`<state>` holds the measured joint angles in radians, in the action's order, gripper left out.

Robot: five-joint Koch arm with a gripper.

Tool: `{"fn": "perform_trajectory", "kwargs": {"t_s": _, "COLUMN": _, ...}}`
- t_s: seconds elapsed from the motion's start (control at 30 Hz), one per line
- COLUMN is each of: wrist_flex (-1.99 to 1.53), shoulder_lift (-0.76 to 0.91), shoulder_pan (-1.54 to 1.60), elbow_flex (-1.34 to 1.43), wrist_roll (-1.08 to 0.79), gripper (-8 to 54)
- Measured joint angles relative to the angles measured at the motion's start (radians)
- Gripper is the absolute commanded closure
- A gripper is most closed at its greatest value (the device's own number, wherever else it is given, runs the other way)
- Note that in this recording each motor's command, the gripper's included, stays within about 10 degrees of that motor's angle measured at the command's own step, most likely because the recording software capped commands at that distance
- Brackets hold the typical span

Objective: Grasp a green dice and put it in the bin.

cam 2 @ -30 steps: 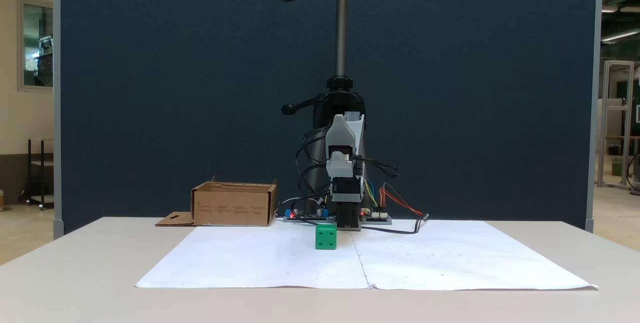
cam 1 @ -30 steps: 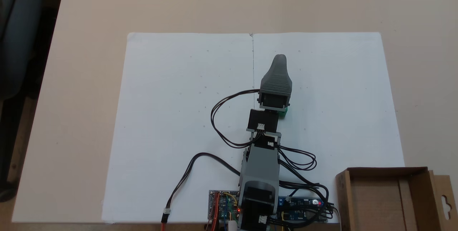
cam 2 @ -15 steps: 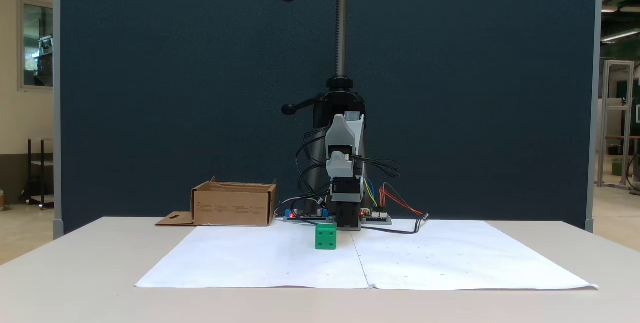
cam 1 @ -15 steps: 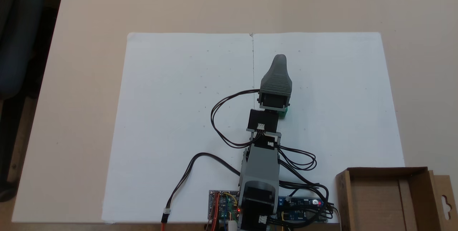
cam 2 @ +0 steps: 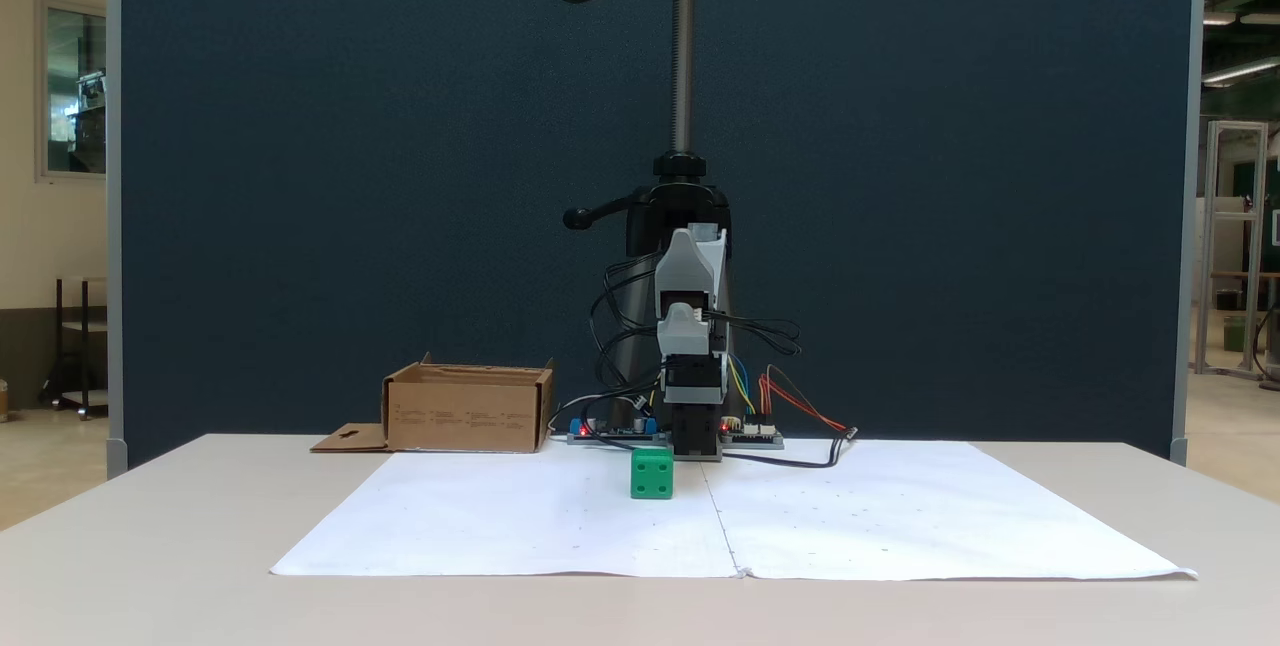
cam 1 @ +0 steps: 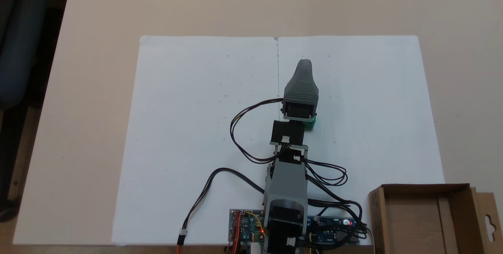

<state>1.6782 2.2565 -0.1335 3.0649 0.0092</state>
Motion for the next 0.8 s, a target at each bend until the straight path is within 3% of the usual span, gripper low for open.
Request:
{"fn": "perform_trajectory", "kwargs": {"t_s": 0.63, "wrist_flex": -0.012, "shoulder_lift": 0.0, "shoulder_pan": 0.133, "elbow_flex": 0.0, "wrist_roll": -0.002, "gripper": 2.4}}
{"fn": "perform_trajectory", "kwargs": {"t_s": 0.8, "wrist_flex": -0.23, "shoulder_lift": 0.0, "shoulder_pan": 0.118, "elbow_flex": -0.044, "wrist_roll": 0.0, "gripper": 2.3}}
